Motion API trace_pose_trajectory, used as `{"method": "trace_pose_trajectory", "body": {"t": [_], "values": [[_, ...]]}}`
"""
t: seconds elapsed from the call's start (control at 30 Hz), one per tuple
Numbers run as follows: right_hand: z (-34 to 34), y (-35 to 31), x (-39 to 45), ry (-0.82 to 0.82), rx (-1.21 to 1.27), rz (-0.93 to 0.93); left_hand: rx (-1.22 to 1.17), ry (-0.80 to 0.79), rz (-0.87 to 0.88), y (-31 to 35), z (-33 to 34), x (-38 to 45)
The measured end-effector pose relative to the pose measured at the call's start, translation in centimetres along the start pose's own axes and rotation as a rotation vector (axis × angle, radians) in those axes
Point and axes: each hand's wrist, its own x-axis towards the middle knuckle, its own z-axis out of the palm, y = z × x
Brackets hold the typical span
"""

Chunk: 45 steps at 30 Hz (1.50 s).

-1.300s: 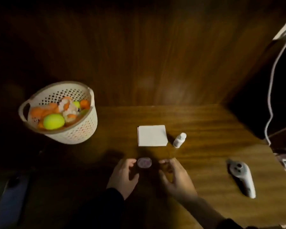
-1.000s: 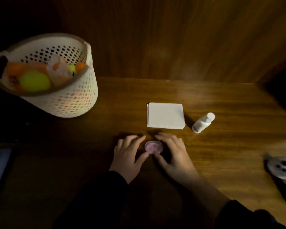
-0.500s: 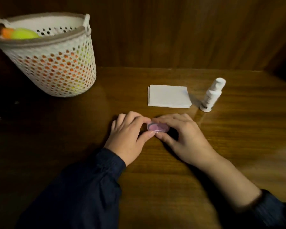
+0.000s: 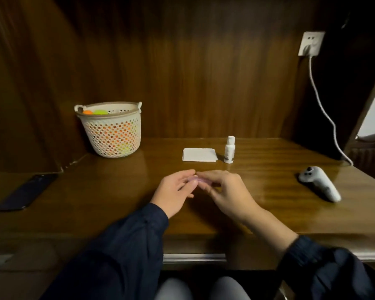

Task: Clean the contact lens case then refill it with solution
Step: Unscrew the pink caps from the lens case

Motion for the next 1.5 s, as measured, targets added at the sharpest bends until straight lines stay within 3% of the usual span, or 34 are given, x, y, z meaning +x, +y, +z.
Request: {"method": "trace_pose_trajectory", "body": {"t": [0.23,0.57,0.87,1.07,1.37,1.5], "values": [[-0.7,1.1,2.0,-0.069,-0.207,-0.089,-0.122,0.025,-0.024,0.7,0.2,2.3],[2.2,7.4,8.5,-0.103,-0.386,-0.112,-0.158,0.021,-0.091,-3.2,-0.1,11.2],[4.6,8.6,8.9,-0.113,-0.45,-0.155,-0.241,-0.024,-0.177,-5.6,-0.5,12.1],[4.5,9.4,8.6,0.025,-0.245,-0.163,-0.201,-0.01,-0.195,-5.5,-0.7,12.1],[4.0,10.9,8.5,0.253,0.265,0.269,-0.089,-0.147,-0.093,-5.3,-1.1,11.7],[4.1,11.2,8.6,0.309,0.374,0.357,-0.052,-0.17,-0.096,-5.2,-0.9,11.4]]}}
